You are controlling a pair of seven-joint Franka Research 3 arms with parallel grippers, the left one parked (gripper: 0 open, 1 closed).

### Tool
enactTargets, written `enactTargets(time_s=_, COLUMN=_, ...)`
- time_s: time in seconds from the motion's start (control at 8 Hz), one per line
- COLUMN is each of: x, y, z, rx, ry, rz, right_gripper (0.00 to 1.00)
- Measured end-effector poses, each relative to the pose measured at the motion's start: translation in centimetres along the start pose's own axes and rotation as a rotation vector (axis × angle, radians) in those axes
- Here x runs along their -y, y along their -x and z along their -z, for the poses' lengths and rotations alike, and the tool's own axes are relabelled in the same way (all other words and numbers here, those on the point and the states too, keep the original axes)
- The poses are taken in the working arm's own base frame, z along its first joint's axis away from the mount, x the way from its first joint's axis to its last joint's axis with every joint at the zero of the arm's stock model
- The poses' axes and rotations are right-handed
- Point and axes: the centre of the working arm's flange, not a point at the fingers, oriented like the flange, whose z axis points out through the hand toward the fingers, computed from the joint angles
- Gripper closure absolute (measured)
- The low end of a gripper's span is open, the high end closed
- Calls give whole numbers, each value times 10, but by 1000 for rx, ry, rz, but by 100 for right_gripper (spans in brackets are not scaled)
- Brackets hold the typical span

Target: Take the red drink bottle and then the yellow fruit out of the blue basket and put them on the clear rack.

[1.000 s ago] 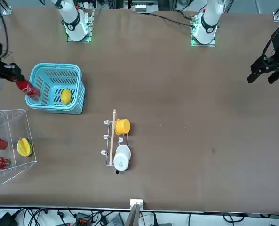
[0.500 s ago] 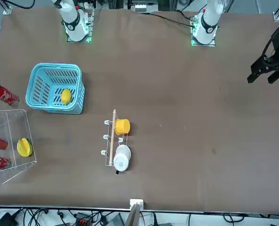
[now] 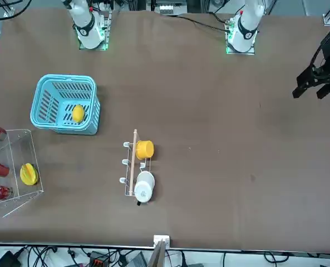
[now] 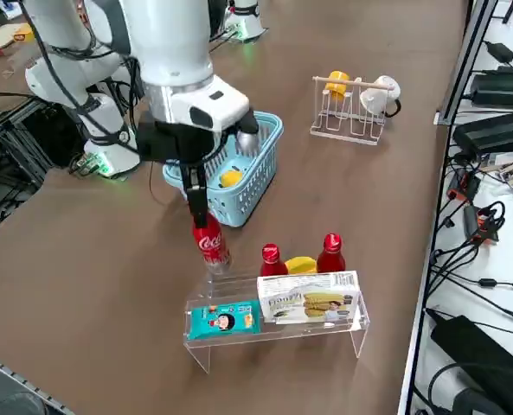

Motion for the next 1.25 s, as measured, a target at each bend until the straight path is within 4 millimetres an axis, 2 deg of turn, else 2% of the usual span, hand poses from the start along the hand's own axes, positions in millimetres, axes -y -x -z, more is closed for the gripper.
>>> enactTargets(time_s=0.38, x=-16, y=5, z=-20, rx=-15, ry=37, rz=55, right_gripper=63)
enactTargets(time_s=1.25, x=-25, y=5, z=-54, rx=-7, ry=23, rz=55, right_gripper=63)
